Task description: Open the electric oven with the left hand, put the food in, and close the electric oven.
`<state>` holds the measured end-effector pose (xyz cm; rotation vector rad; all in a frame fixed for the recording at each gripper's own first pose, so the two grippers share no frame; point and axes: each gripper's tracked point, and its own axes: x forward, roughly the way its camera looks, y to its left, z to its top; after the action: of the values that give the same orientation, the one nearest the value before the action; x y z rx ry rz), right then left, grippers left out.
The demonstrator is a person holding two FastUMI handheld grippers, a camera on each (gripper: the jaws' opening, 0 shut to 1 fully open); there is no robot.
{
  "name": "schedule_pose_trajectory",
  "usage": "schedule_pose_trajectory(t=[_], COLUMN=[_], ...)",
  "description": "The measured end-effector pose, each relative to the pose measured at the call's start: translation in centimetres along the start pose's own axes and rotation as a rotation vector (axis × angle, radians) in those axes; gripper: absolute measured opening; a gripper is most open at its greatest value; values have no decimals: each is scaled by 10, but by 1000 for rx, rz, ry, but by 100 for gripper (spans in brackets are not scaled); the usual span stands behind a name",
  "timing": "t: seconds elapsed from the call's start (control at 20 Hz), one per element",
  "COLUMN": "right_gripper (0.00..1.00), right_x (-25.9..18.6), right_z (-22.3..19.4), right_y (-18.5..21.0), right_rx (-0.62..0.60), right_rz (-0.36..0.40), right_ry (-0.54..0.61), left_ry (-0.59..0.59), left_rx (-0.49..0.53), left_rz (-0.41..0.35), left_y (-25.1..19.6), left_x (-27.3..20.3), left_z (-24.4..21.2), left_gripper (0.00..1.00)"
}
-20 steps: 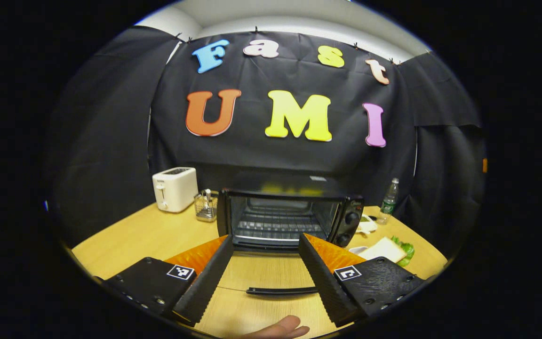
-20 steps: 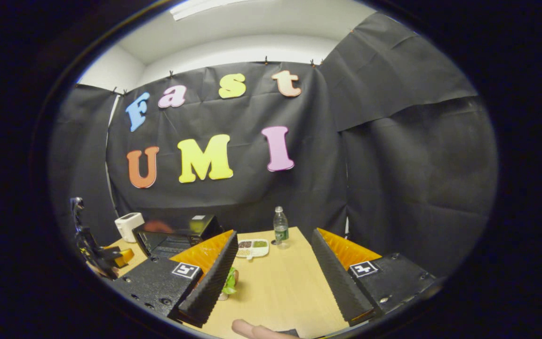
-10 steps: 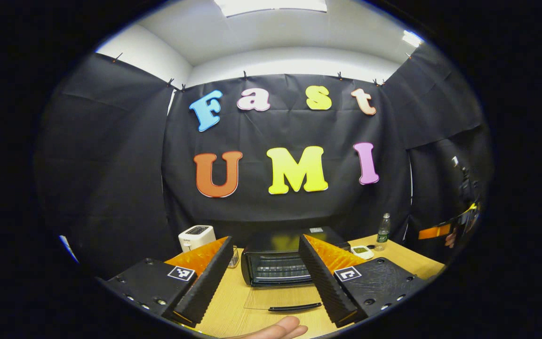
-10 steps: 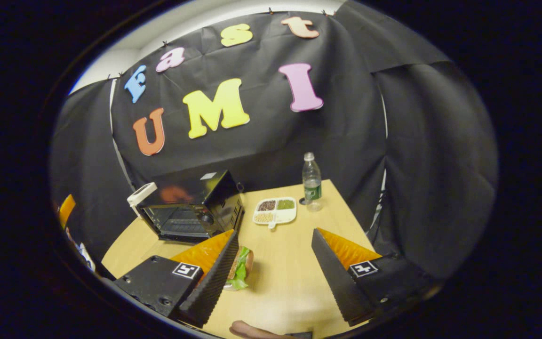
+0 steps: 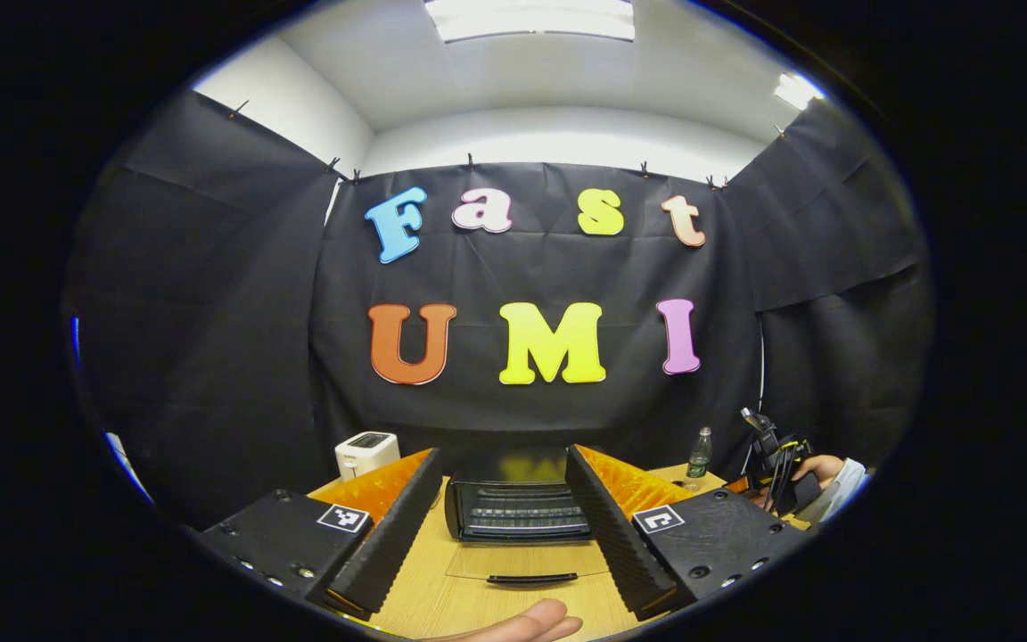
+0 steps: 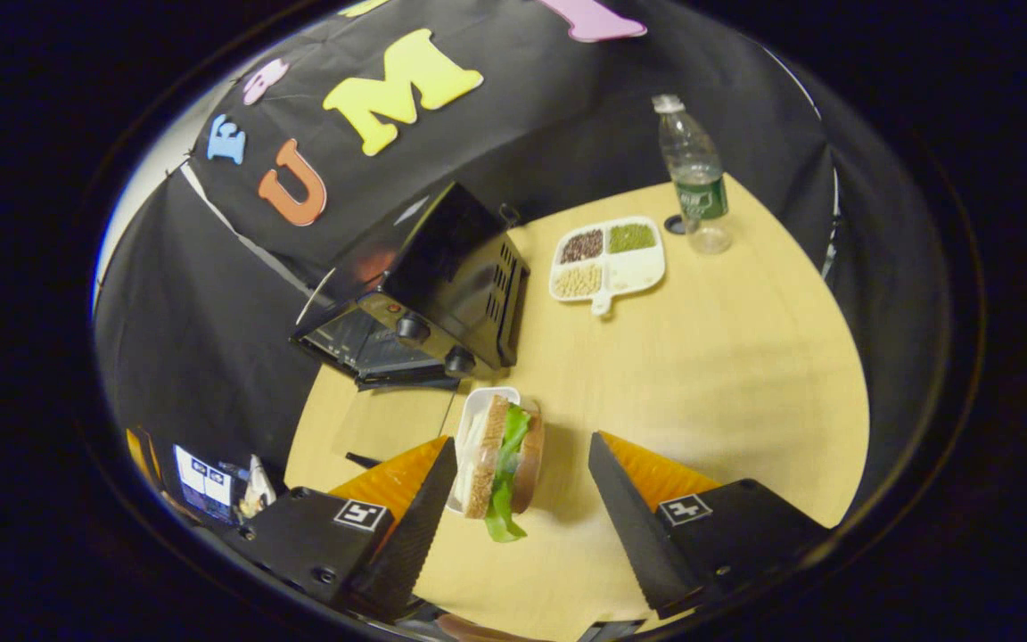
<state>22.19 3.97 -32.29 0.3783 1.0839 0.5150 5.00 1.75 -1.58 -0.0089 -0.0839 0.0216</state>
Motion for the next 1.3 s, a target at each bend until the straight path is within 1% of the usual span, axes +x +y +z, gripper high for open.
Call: schedule_pose_trajectory(t=[0.05,0.1,0.25,0.3,0.35,0.4,0.45,0.5,0.6,0.65,0.7,0.75,0.8,0.85,0.9,1.05,1.15,1.2,1.25,1.3], right_gripper=[94,86,82,81,78,77,73,72,65,67,58,53,50,51,50,42,40,39,42,42], right_x=[6,12,27,30,33,35,36,36,39,39,39,40,39,39,38,30,24,21,17,14], right_z=[-4,-9,-21,-24,-26,-26,-27,-28,-31,-32,-31,-33,-33,-34,-35,-37,-37,-38,-40,-40], right_y=[2,3,10,10,12,13,14,13,13,12,11,12,11,14,16,21,23,25,27,29], right_rx=[8,13,36,39,33,29,30,41,54,56,64,72,89,99,95,107,112,118,123,127], right_rz=[22,36,83,82,89,91,93,82,75,71,64,64,57,56,59,58,55,56,58,60], right_ry=[40,86,202,234,259,269,282,298,326,339,342,341,339,333,329,303,281,272,259,243], left_ry=[4,6,11,13,18,23,32,40,49,46,37,35,39,45,52,62,59,57,55,52], left_rx=[3,7,10,10,9,8,2,-7,-22,-18,-11,-8,-10,-20,-31,-49,-50,-55,-61,-66], left_rz=[8,14,22,19,16,12,0,-17,-26,-22,-21,-24,-26,-34,-47,-59,-53,-54,-58,-63], left_y=[0,1,2,2,1,0,-3,-6,-8,-6,-4,-5,-5,-6,-9,-6,0,1,1,2], left_x=[-1,-2,-2,-2,-2,-2,-3,-4,-5,-6,-7,-9,-10,-11,-12,-15,-17,-18,-20,-22], left_z=[-1,-3,-5,-6,-7,-9,-11,-13,-14,-14,-12,-12,-13,-17,-19,-22,-24,-24,-25,-24], left_gripper=[92,92,92,92,92,92,92,92,92,92,92,92,92,92,92,92,92,92,92,92])
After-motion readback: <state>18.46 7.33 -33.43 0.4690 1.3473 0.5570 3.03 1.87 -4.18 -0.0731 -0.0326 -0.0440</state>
